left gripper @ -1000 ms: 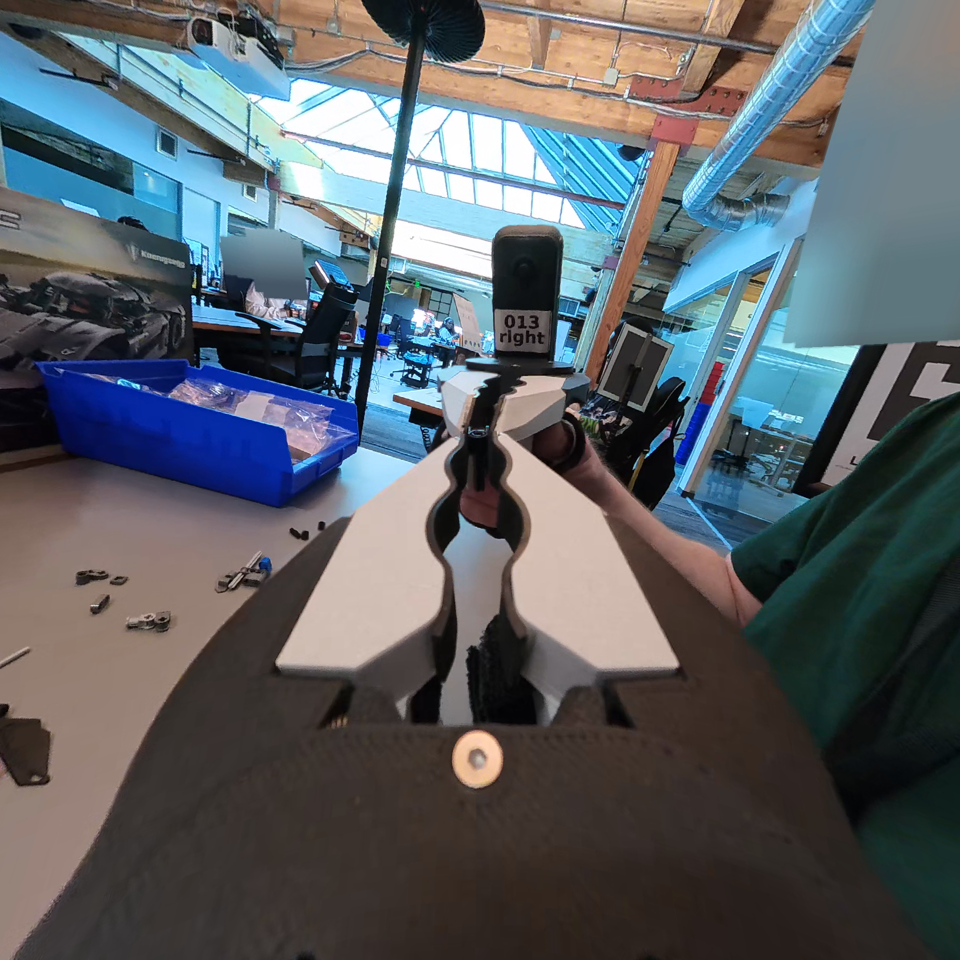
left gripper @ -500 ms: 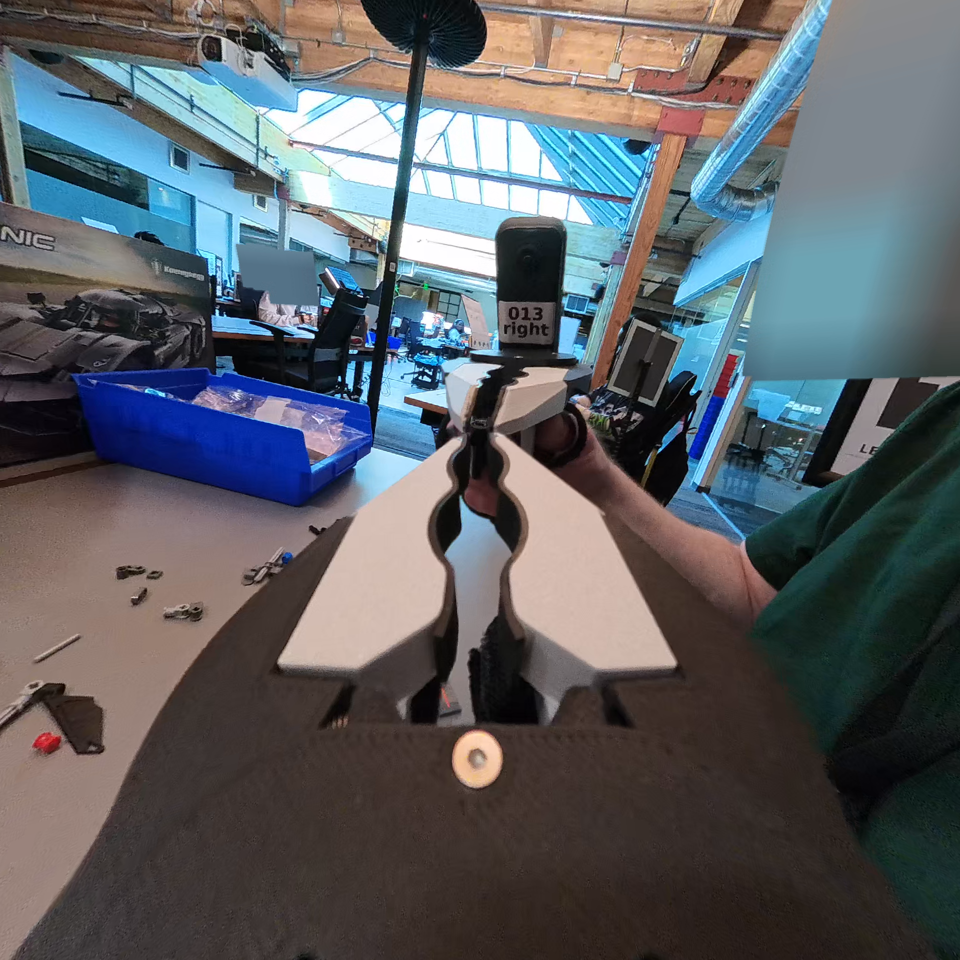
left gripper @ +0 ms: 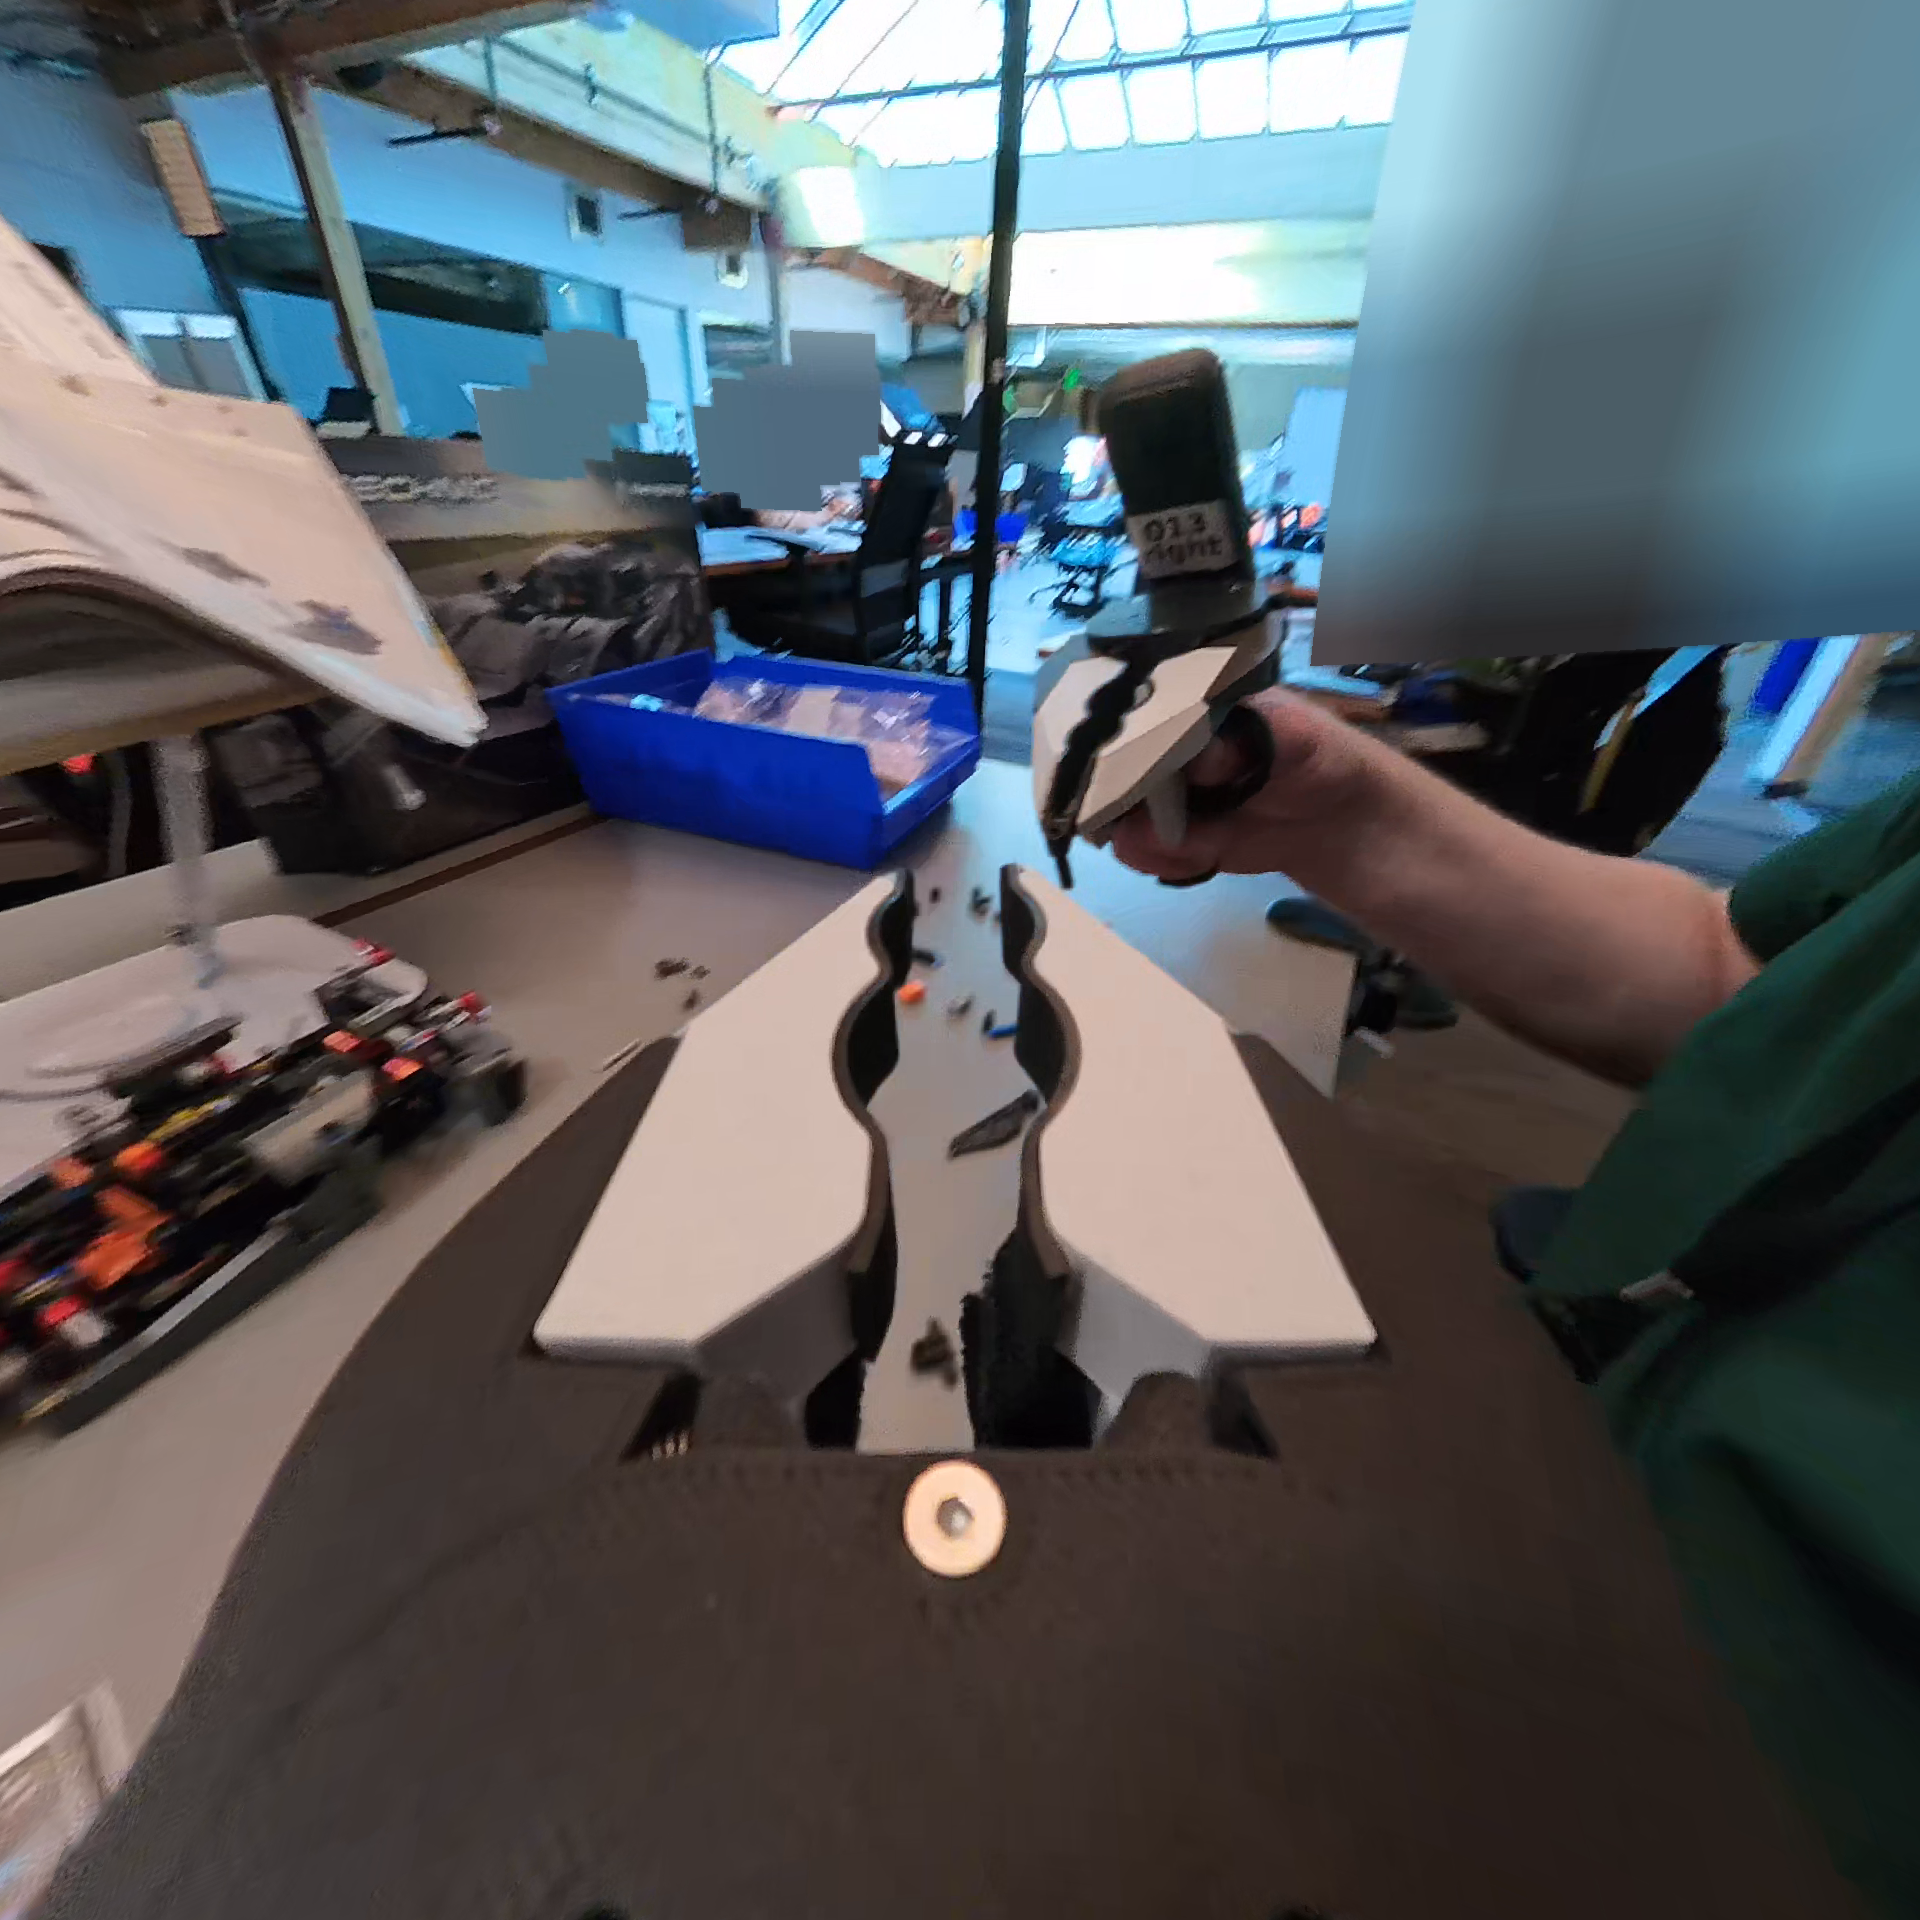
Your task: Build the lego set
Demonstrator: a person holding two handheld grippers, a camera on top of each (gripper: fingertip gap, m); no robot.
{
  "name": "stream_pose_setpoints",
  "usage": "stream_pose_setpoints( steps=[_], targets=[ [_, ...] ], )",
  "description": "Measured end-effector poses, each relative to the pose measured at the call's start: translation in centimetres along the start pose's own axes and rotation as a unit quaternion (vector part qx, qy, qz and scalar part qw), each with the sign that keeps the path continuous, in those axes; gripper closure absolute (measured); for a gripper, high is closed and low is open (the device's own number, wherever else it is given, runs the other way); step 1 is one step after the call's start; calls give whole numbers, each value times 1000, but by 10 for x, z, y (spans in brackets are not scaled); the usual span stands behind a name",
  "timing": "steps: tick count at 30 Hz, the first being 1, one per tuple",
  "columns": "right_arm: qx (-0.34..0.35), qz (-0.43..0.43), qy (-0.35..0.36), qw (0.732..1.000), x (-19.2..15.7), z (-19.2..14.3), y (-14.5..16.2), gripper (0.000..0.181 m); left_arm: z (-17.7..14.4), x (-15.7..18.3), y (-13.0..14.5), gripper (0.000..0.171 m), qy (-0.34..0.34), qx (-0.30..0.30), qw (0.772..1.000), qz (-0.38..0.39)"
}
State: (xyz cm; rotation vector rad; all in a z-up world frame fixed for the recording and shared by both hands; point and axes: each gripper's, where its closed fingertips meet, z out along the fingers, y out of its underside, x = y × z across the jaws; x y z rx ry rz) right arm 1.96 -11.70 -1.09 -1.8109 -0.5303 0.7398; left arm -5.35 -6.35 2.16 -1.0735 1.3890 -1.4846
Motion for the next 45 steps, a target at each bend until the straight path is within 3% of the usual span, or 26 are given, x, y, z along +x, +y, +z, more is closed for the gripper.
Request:
stream_pose_setpoints(
  steps=[6,9,14,22,30,37,40,45],
  targets=[
    [-9,22,-32,999,4,32,6,176,-39,-30,24,156,-84,-76,993,32],
    [-20,23,-43,999,6,44,10,175,-54,-33,39,155,-92,-115,989,32],
    [-53,15,-25,998,21,58,24,176,-73,-44,99,149,-132,-239,961,41],
    [-68,23,-24,997,32,67,40,176,-79,-55,152,139,-176,-303,936,32],
    [-51,30,-33,998,37,69,40,176,-76,-74,156,137,-191,-301,934,14],
    [-34,17,-54,998,32,80,28,176,-71,-83,134,133,-185,-256,949,12],
    [-38,9,-57,998,32,87,25,176,-64,-87,138,131,-191,-270,944,17],
    [-34,7,-57,998,34,93,22,176,-63,-97,151,148,-224,-288,931,25]
  ],
)
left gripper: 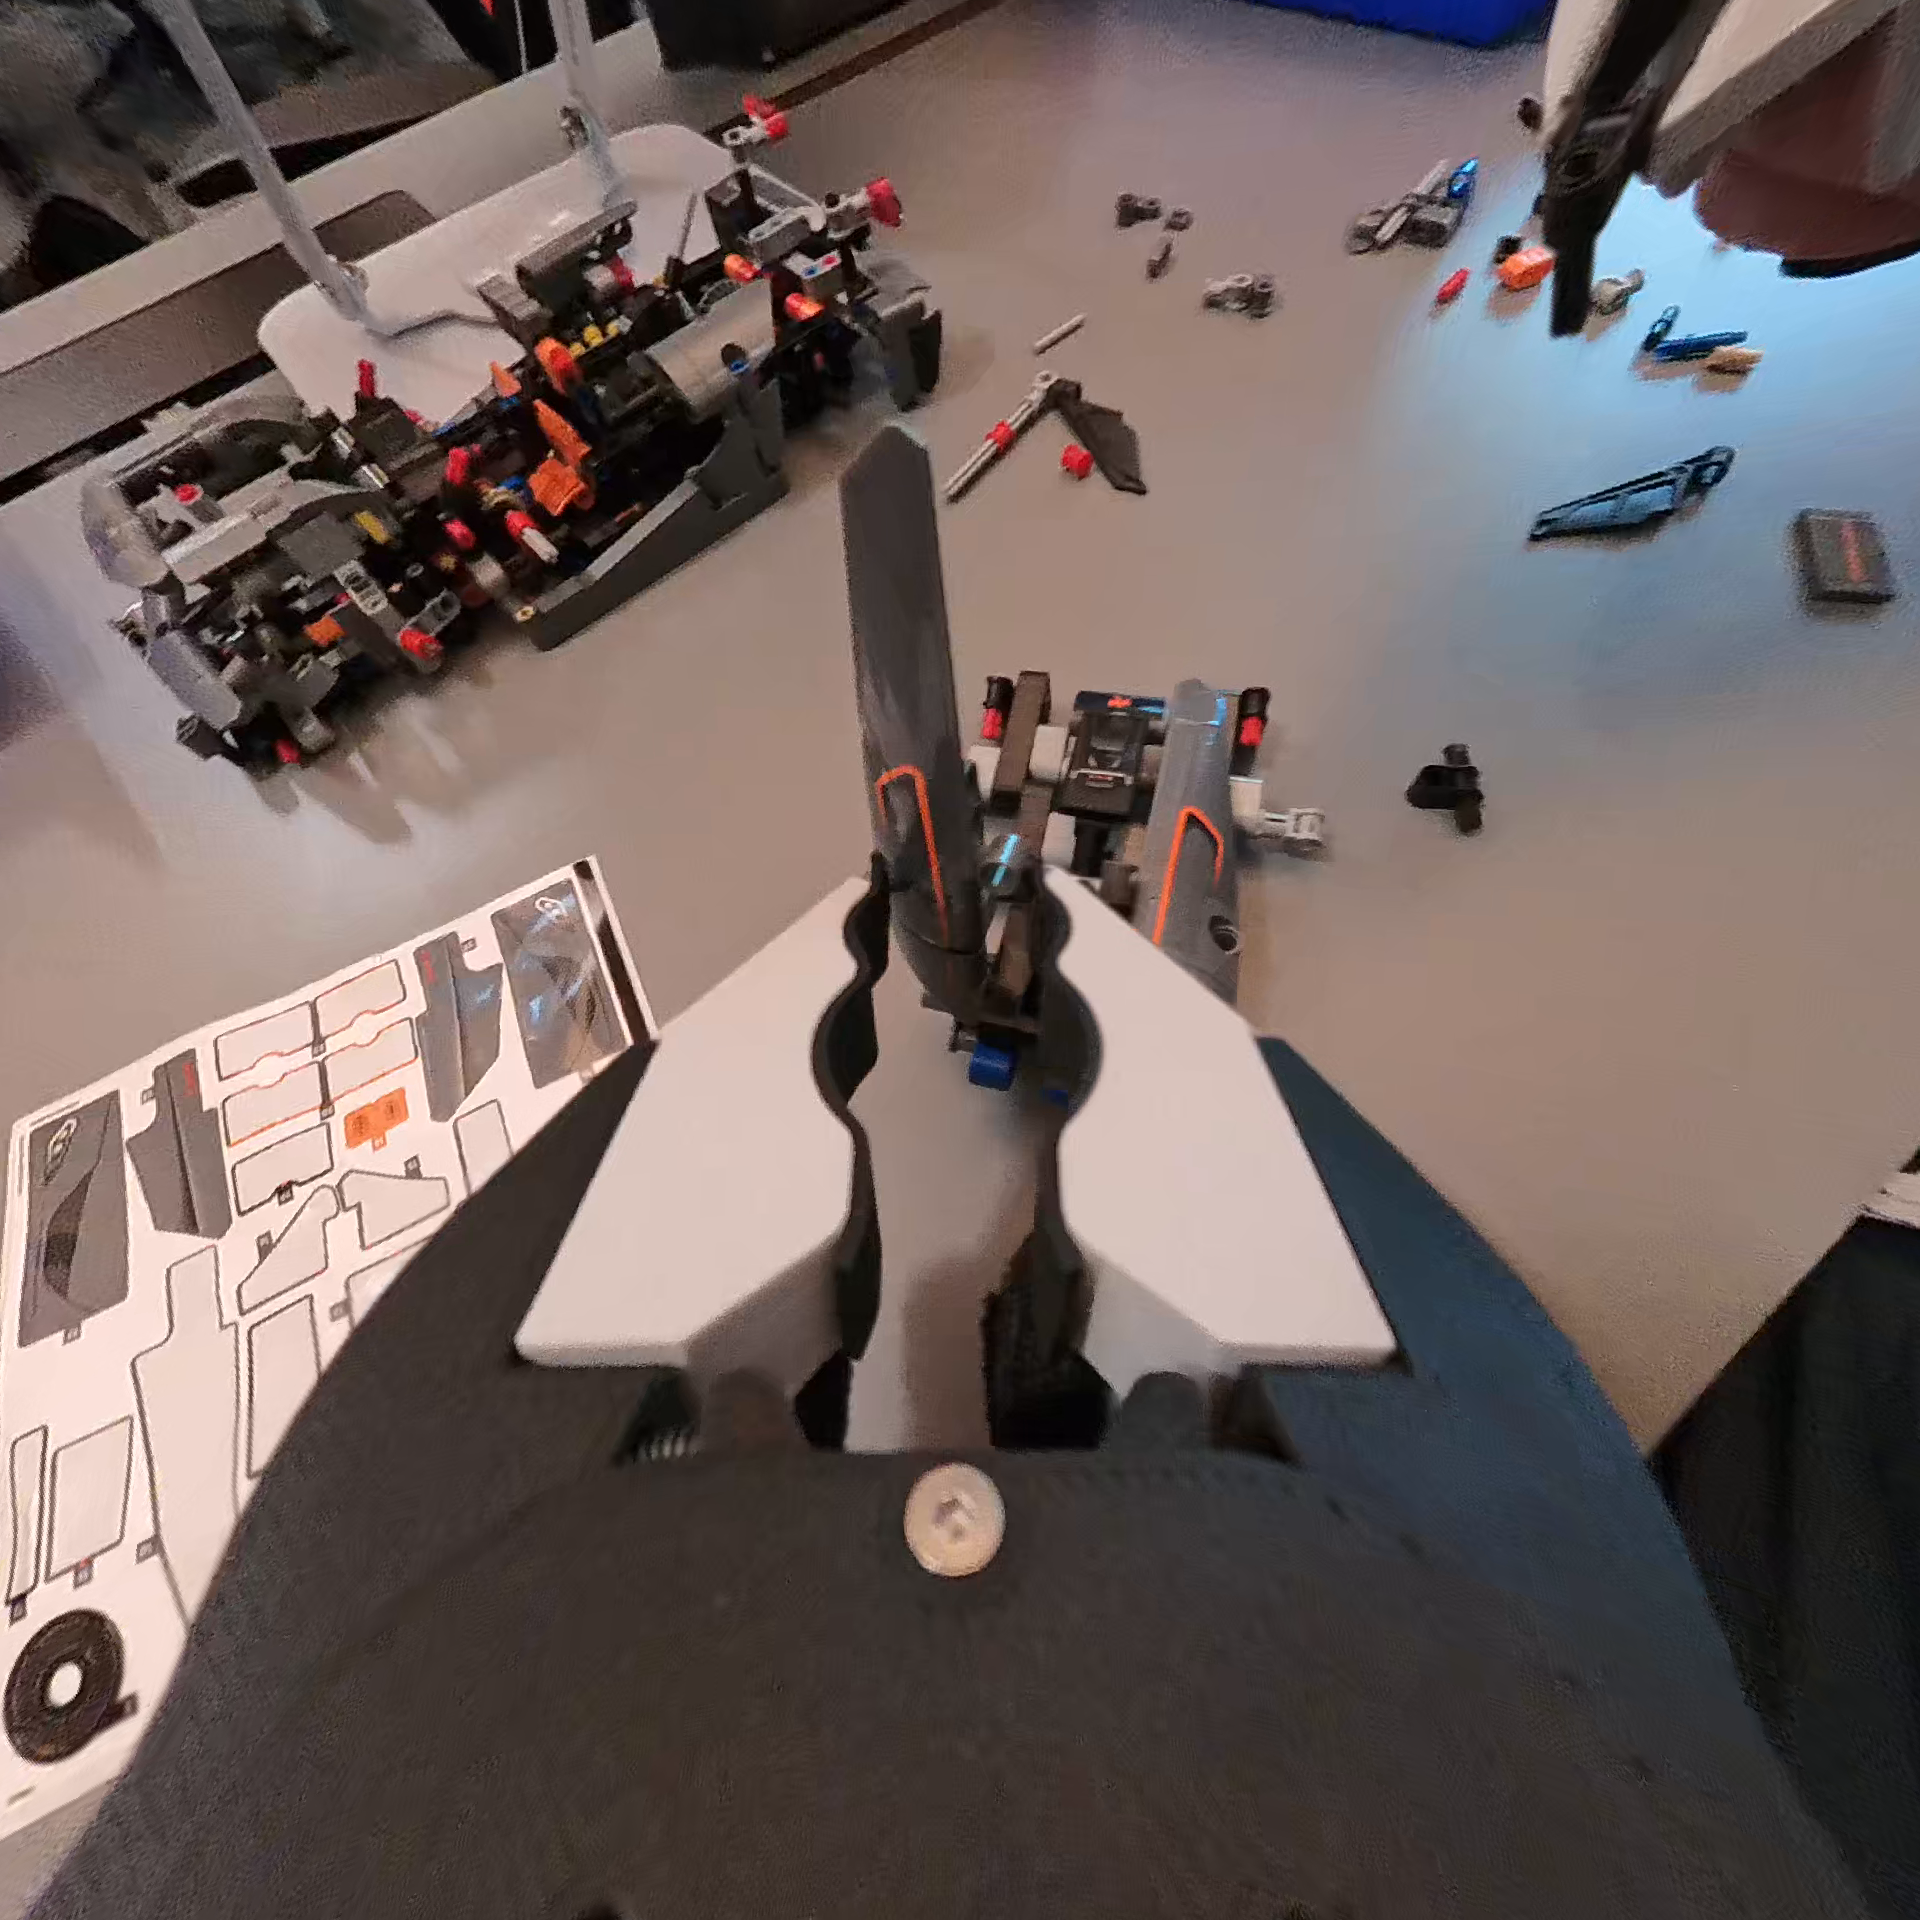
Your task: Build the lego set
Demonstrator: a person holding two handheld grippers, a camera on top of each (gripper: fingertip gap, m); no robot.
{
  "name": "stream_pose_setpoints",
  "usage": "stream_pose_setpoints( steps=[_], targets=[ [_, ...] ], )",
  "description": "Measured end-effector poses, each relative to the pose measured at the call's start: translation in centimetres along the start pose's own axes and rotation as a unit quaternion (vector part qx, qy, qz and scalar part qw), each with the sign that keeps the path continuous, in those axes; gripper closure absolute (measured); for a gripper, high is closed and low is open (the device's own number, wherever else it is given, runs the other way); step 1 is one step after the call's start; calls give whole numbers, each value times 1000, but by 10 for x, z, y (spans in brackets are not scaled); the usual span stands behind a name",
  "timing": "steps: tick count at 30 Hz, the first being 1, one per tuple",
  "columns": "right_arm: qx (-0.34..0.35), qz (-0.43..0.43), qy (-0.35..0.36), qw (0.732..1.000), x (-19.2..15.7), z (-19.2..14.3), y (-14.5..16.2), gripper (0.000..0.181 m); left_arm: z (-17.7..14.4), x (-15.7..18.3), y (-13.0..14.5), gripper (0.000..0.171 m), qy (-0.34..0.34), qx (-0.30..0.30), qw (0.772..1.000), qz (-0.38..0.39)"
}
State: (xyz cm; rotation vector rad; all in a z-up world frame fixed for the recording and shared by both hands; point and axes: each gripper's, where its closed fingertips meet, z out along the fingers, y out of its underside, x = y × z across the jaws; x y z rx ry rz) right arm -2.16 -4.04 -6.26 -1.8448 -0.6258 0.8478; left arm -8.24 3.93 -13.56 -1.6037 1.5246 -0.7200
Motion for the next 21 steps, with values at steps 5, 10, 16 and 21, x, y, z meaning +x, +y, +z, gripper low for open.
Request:
stream_pose_setpoints(
  steps=[5,10,16,21],
  targets=[
    [2,5,-3,1000,4,2,2,176,1,-2,-1,152,15,13,1000,8],
    [11,10,-4,1000,11,1,1,176,6,-5,-6,153,34,30,999,-1],
    [24,10,0,1000,19,-8,-5,176,15,3,-20,154,72,44,996,20],
    [41,14,12,999,28,-21,-8,176,31,13,-29,155,101,42,993,44]
  ],
)
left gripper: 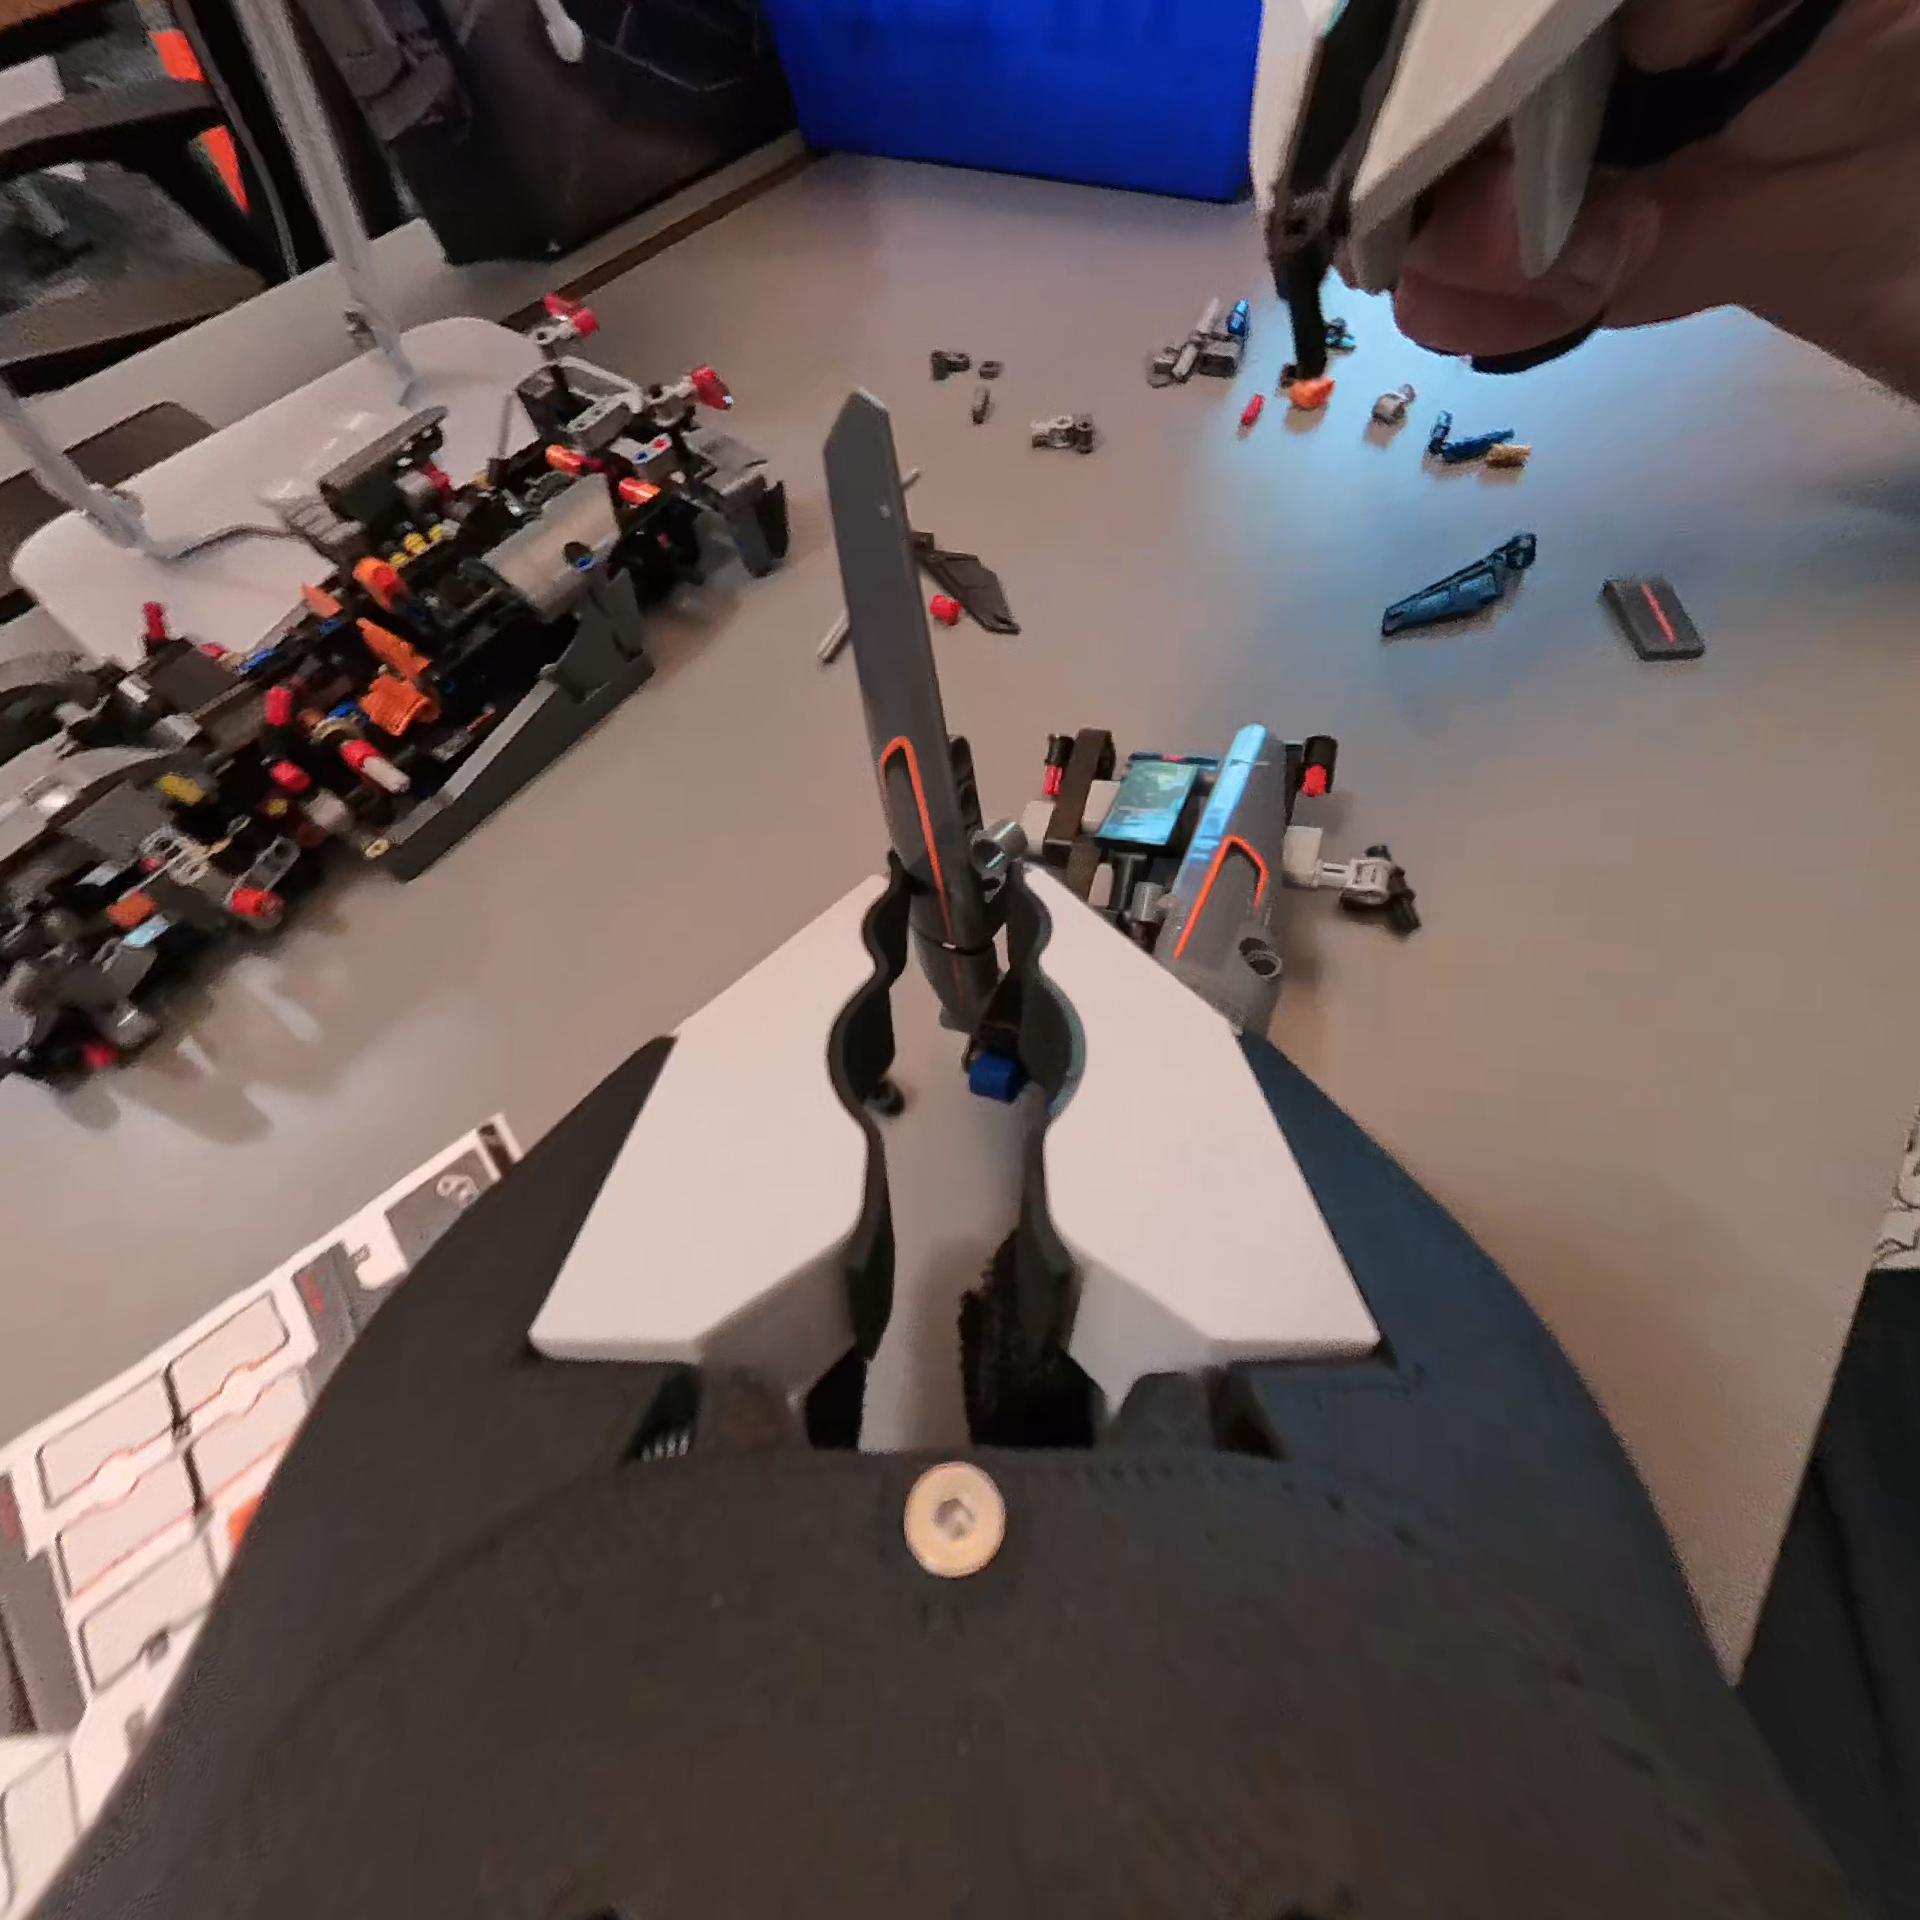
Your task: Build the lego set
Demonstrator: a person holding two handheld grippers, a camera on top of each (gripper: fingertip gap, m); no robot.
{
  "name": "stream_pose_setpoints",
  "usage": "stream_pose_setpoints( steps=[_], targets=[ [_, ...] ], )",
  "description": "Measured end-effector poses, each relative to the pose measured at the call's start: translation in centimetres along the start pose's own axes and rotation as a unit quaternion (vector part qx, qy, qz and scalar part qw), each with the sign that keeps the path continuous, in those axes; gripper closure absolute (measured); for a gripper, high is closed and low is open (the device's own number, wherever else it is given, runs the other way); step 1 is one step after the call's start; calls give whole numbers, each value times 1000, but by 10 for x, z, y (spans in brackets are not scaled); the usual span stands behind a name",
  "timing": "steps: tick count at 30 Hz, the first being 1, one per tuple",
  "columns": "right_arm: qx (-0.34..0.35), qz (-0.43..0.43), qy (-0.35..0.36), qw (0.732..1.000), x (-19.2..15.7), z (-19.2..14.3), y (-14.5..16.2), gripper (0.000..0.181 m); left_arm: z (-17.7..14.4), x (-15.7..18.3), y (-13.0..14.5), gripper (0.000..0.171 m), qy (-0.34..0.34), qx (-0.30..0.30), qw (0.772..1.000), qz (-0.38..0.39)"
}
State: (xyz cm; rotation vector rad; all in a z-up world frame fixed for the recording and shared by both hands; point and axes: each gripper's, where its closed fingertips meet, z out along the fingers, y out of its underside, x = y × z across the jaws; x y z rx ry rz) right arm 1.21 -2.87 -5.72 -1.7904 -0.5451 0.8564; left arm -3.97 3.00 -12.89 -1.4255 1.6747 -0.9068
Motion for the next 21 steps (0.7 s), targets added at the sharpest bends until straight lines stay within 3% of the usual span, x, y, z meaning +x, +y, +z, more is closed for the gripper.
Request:
stream_pose_setpoints(
  steps=[3,12,21],
  targets=[
    [13,7,1,1000,4,-6,-1,176,10,5,2,155,28,-15,999,37],
    [31,15,5,999,11,-17,1,177,9,-23,2,149,-23,-12,1000,9],
    [38,16,9,999,11,-22,0,176,7,-13,-1,145,-39,-17,999,23]
  ],
)
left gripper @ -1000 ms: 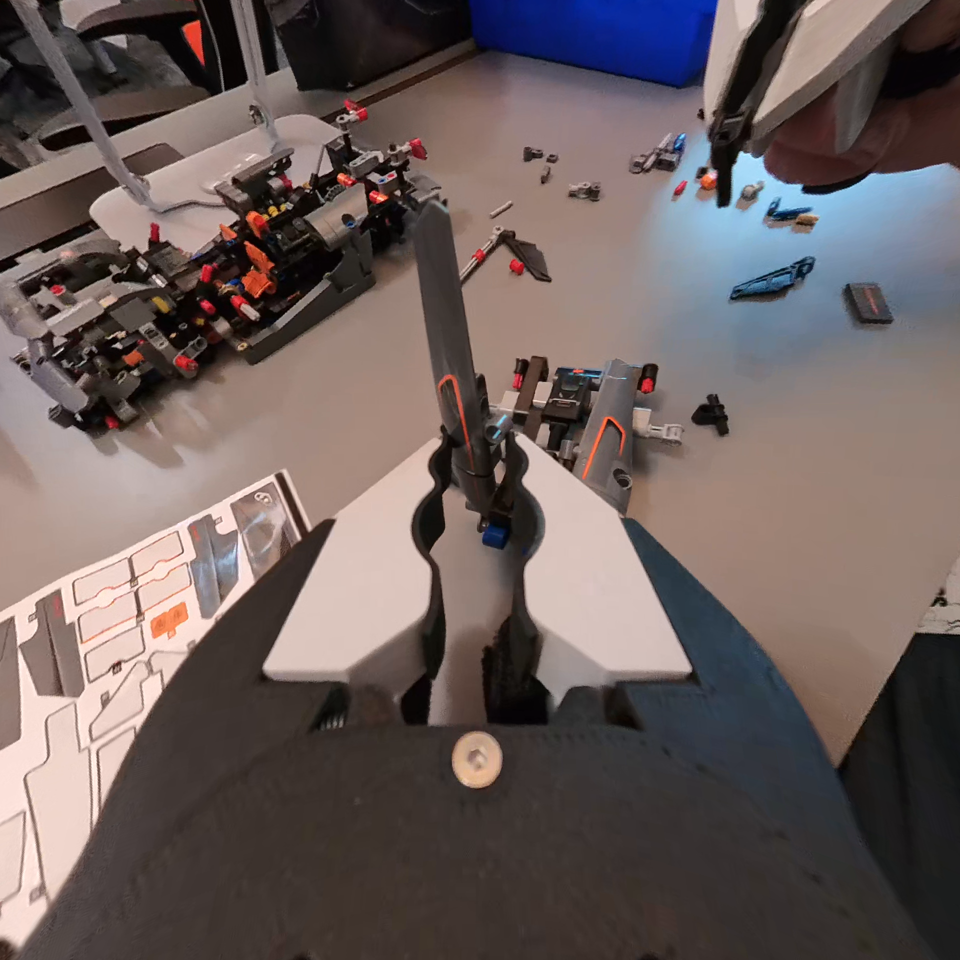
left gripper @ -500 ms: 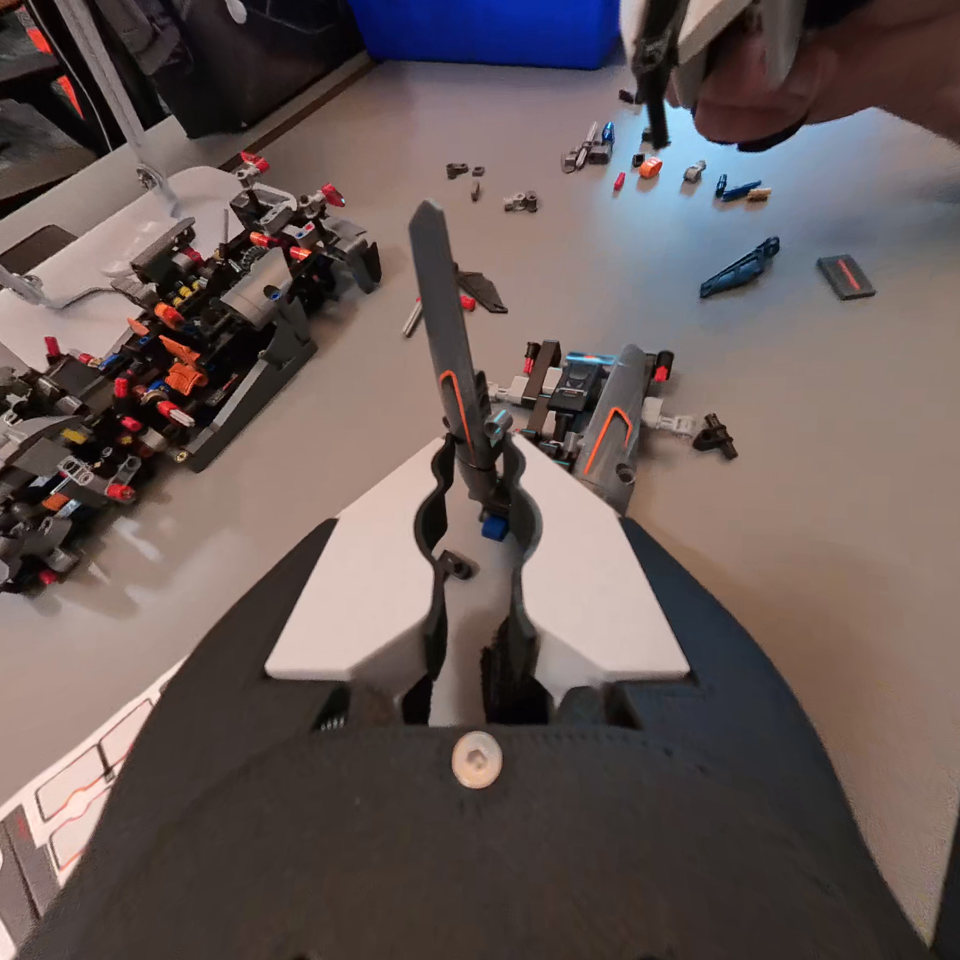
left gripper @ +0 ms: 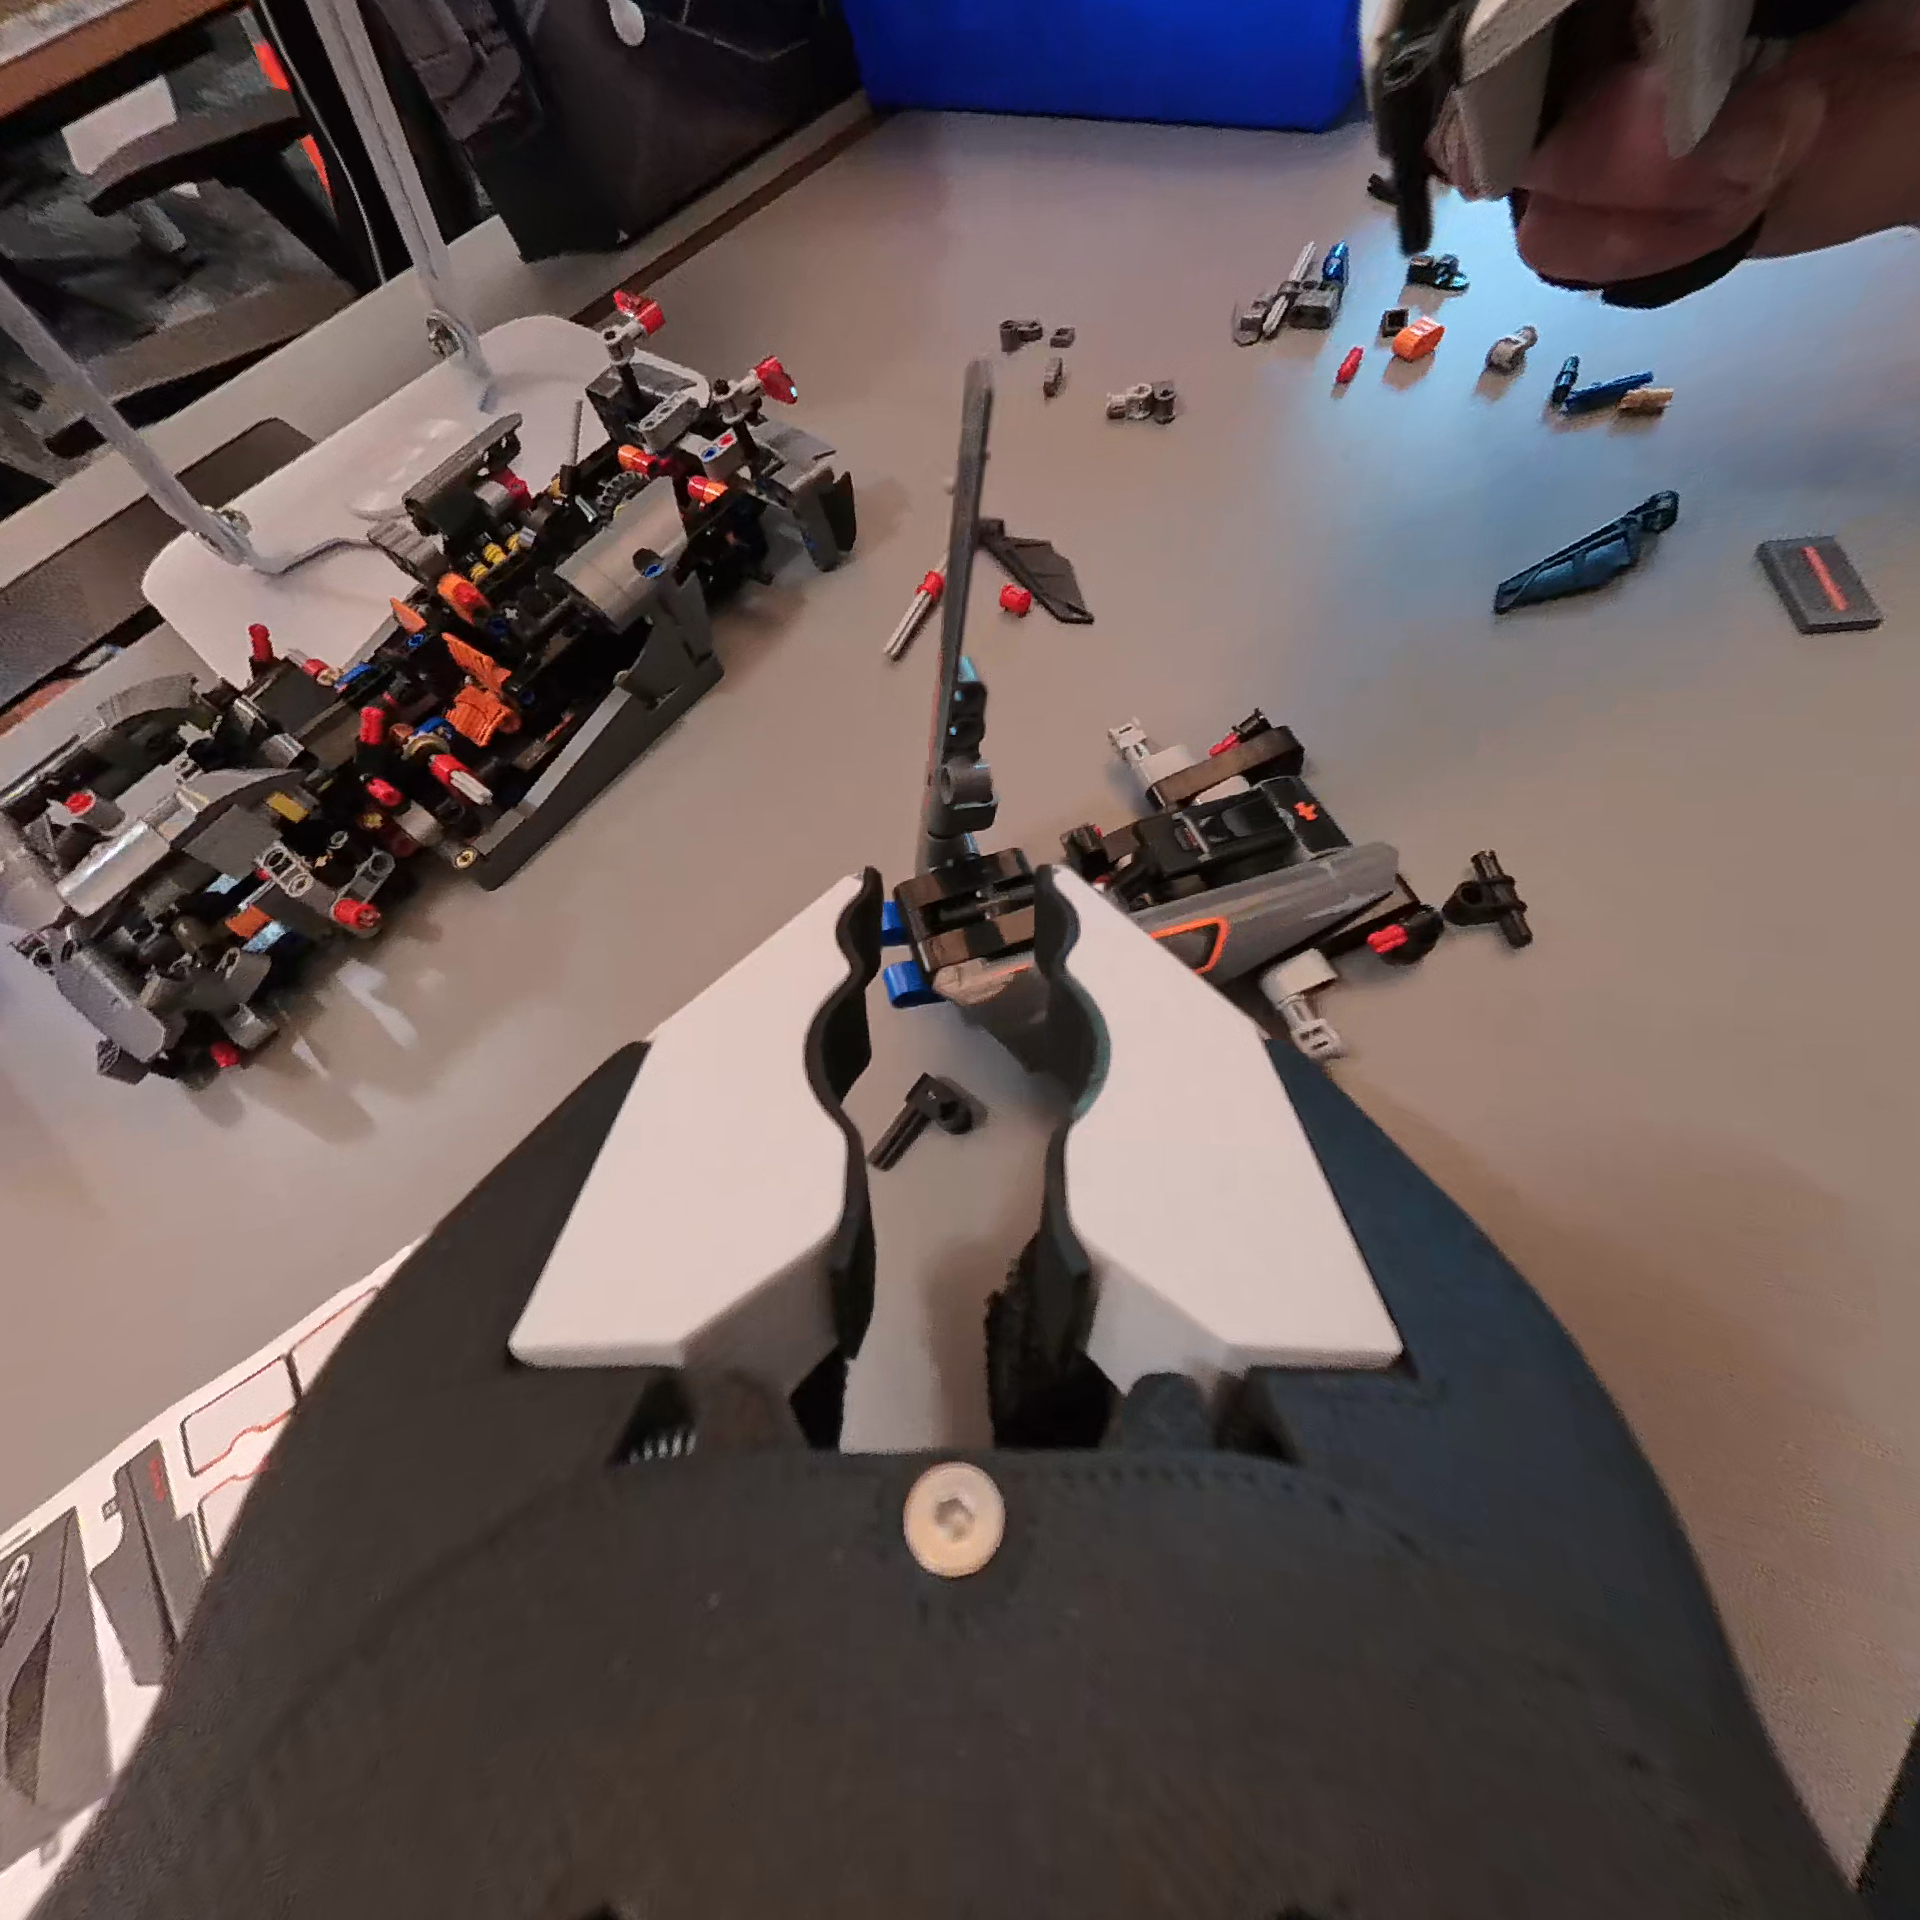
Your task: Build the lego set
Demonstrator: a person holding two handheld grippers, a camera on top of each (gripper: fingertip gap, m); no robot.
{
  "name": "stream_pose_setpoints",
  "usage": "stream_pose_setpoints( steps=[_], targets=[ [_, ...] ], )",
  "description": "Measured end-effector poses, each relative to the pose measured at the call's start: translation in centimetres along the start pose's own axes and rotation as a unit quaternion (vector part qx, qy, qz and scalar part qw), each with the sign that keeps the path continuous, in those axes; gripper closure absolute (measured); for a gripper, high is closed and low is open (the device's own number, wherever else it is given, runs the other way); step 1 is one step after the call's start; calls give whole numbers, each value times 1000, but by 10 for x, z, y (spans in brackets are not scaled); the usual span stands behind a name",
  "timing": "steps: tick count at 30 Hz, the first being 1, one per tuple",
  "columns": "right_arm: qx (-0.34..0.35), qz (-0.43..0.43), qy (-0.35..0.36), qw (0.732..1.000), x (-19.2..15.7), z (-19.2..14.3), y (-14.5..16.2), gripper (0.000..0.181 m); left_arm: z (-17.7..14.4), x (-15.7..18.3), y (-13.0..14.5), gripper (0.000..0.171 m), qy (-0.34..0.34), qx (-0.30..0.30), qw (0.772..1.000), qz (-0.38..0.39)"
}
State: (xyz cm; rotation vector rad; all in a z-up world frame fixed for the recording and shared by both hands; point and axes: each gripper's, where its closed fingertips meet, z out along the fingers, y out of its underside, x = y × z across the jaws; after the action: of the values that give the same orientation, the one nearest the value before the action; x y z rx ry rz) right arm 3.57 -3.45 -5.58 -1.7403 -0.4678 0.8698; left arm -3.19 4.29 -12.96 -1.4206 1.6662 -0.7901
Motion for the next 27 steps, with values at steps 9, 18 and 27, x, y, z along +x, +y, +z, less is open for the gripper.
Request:
stream_pose_setpoints(
  steps=[9,18,27],
  targets=[
    [-5,-3,1,1000,-2,2,1,176,4,5,-17,148,-27,4,999,39],
    [-6,-4,4,1000,-1,1,2,176,15,0,-13,165,-47,-11,999,15],
    [-8,-4,5,1000,0,1,3,176,18,-1,-14,165,-24,9,998,-58]
  ],
)
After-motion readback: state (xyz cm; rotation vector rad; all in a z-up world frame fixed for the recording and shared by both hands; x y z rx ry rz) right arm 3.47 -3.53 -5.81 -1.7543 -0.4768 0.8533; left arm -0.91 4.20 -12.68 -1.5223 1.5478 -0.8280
